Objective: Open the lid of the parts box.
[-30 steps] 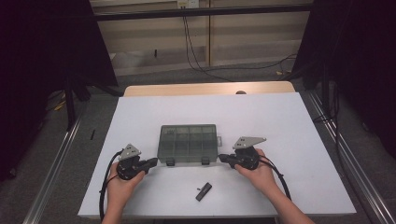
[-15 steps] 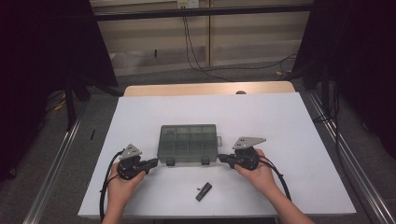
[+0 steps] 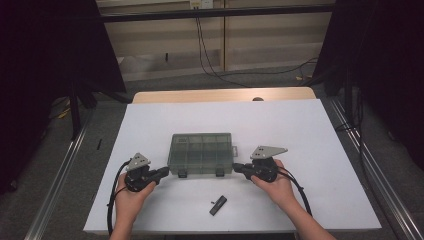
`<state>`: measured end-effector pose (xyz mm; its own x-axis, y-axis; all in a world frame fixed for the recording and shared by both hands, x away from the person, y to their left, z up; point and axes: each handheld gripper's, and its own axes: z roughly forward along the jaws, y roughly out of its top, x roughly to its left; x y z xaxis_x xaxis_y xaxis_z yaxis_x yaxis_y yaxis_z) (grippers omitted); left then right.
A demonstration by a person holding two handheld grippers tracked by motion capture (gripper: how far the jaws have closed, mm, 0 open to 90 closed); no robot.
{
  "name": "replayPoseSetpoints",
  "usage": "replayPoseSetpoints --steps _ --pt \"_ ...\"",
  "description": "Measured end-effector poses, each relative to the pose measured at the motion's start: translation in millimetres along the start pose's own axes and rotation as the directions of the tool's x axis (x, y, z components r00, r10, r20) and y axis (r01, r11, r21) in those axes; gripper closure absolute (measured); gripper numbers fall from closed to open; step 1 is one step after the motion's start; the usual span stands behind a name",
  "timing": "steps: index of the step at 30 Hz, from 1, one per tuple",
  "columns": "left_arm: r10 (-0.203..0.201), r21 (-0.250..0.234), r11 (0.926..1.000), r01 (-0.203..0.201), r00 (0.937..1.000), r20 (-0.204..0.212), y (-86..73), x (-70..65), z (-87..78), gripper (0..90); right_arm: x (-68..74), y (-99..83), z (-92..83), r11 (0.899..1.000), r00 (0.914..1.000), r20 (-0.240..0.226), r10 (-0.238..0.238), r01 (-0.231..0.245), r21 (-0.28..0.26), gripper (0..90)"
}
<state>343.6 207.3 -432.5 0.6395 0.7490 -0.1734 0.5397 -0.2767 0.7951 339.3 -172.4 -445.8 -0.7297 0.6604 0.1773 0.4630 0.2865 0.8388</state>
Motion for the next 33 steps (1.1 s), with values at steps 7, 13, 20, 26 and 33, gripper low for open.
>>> replayPoseSetpoints --steps 7,13,20,26,33 --pt "0.002 -0.030 0.9996 -0.002 0.9999 -0.010 3.2 -1.2 -2.9 89.3 2.0 2.7 -0.7 0.999 1.0000 0.008 0.004 -0.004 -0.043 90.0" --pt "-0.001 -0.054 0.9985 0.001 1.0000 -0.010 5.4 -2.9 -2.5 89.3 4.2 4.8 3.5 0.997 0.9996 0.028 0.000 0.003 -0.076 90.0" --pt "-0.001 -0.060 0.9982 0.000 0.9998 -0.017 5.5 -4.0 -1.1 88.7 6.8 3.9 8.6 0.996 0.9986 0.046 -0.025 0.029 -0.080 90.0" --pt "-0.005 -0.084 0.9965 0.000 0.9986 -0.053 4.6 -3.3 -1.6 82.4 11.2 1.5 11.8 0.994 0.9964 0.065 -0.054 0.060 -0.093 90.0" --pt "-0.025 -0.107 0.9942 0.016 0.9963 -0.082 3.7 -2.4 -0.5 73.3 13.2 0.1 13.5 0.993 0.9952 0.078 -0.059 0.067 -0.100 90.0"
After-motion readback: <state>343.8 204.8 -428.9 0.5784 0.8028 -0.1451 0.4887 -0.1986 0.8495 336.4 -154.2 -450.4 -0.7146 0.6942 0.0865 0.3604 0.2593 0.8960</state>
